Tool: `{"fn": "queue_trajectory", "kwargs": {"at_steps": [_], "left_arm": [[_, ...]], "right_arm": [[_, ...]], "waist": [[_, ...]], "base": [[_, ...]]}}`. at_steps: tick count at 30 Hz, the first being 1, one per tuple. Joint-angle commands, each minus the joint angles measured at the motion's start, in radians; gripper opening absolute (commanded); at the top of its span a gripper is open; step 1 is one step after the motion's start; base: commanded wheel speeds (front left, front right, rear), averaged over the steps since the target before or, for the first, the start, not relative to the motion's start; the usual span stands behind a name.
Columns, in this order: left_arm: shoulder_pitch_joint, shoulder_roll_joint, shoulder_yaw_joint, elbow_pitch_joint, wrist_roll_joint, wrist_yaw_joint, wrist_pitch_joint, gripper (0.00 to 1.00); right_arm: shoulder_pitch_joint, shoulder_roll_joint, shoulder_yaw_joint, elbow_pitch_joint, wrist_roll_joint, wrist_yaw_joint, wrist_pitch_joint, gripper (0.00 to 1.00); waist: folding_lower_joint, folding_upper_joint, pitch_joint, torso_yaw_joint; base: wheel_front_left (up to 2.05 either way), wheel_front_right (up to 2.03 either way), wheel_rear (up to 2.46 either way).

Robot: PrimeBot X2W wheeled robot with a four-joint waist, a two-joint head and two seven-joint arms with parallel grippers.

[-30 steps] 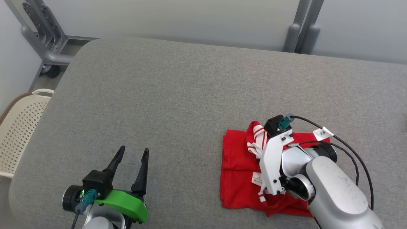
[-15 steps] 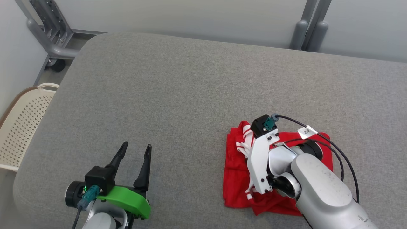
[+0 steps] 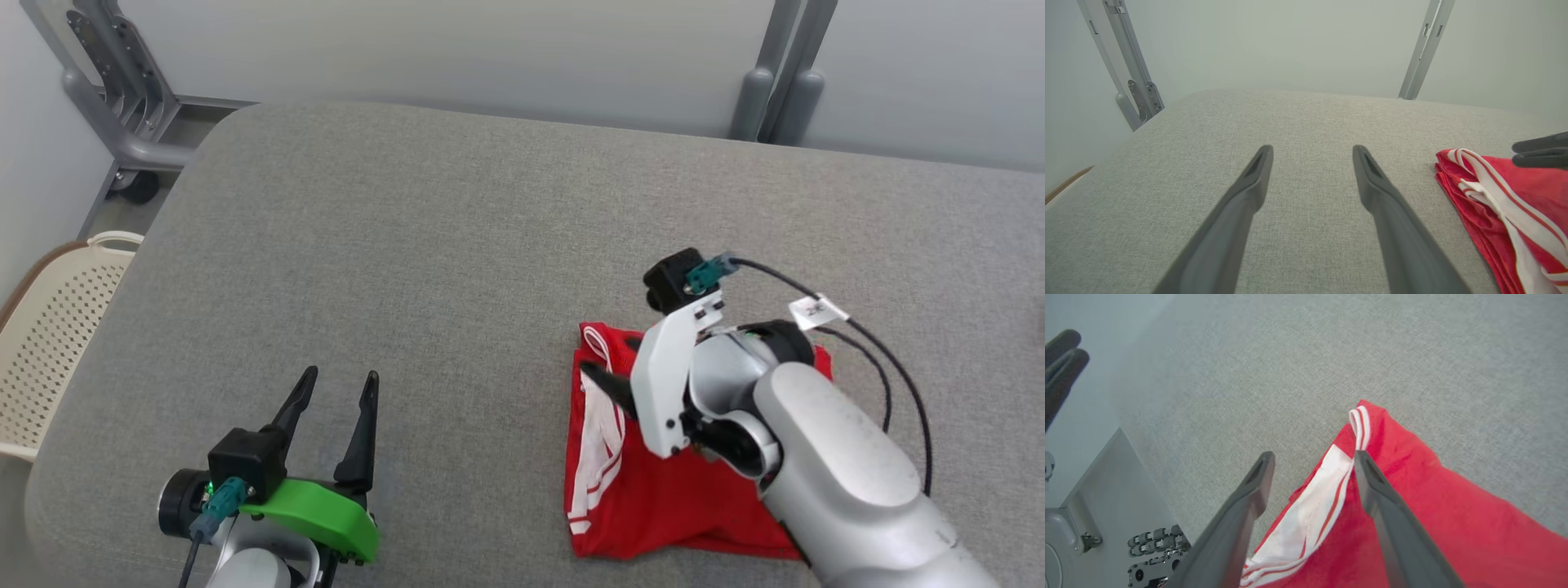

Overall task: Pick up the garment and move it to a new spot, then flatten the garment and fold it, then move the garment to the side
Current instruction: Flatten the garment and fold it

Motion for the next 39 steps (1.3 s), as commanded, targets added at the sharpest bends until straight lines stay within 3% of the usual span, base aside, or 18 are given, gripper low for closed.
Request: {"fn": "queue_trajectory", "kwargs": {"at_steps": [1, 7, 13, 17, 26, 39], "left_arm": [[0.012, 0.003, 0.002, -0.002, 0.012, 0.004, -0.003, 1.00], [0.026, 0.007, 0.011, -0.011, 0.010, 0.011, -0.003, 1.00], [0.034, 0.007, 0.018, -0.022, 0.012, 0.013, -0.003, 1.00], [0.030, 0.001, 0.018, -0.024, 0.015, 0.009, -0.003, 1.00], [0.016, -0.010, 0.018, -0.021, 0.019, -0.002, -0.003, 1.00], [0.013, -0.021, 0.007, -0.005, 0.033, -0.018, -0.003, 1.00]], "right_arm": [[-0.012, -0.022, -0.016, -0.011, -0.002, -0.001, -0.011, 1.00], [0.057, -0.096, -0.132, -0.087, -0.070, 0.000, -0.007, 1.00], [0.169, -0.119, -0.256, -0.157, -0.152, 0.000, -0.024, 0.98], [0.235, -0.100, -0.292, -0.181, -0.198, 0.000, -0.065, 0.00], [0.267, -0.017, -0.190, -0.115, -0.224, 0.000, -0.131, 0.00], [0.149, 0.047, -0.027, 0.145, -0.235, 0.000, -0.233, 0.00]], "waist": [[0.0000, 0.0000, -0.008, -0.010], [0.0000, 0.0000, -0.025, -0.035], [0.0000, 0.0000, -0.027, -0.052], [0.0000, 0.0000, -0.021, -0.054], [0.0000, 0.0000, -0.003, -0.046], [0.0000, 0.0000, 0.003, 0.010]], "base": [[0.00, 0.00, 0.00], [0.00, 0.00, 0.00], [0.00, 0.00, 0.00], [0.00, 0.00, 0.00], [0.00, 0.00, 0.00], [0.00, 0.00, 0.00]]}}
